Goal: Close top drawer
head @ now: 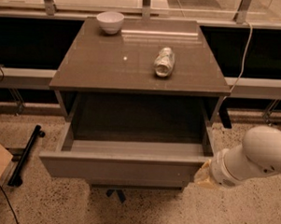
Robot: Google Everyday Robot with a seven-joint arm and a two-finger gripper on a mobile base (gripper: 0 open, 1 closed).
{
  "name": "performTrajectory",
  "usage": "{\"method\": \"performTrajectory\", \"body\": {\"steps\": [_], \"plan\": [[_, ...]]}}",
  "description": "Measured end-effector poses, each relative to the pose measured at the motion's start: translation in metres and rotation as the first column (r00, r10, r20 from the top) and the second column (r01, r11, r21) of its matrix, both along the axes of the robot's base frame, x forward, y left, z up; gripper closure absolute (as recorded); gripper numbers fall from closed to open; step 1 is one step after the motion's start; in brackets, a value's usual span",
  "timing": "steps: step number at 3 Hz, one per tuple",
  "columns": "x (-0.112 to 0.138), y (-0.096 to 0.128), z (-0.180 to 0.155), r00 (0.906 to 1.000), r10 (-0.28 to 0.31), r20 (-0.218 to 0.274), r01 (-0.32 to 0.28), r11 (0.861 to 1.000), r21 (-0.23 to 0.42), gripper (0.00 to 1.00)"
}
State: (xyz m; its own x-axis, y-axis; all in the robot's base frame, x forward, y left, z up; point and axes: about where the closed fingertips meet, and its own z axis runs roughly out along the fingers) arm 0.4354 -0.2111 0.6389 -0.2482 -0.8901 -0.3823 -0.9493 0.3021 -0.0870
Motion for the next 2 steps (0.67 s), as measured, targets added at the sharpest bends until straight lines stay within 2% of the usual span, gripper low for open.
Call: {"method": "performTrajectory", "body": {"steps": [1, 2], "plan": [[-0.002, 0.000, 0.000, 1.0000, 0.000, 0.000, 0.000, 1.000, 0.000, 1.00], [0.042, 0.002, -0.002, 0.9971, -0.004, 0.076, 0.003, 1.000, 0.015, 1.00]]}}
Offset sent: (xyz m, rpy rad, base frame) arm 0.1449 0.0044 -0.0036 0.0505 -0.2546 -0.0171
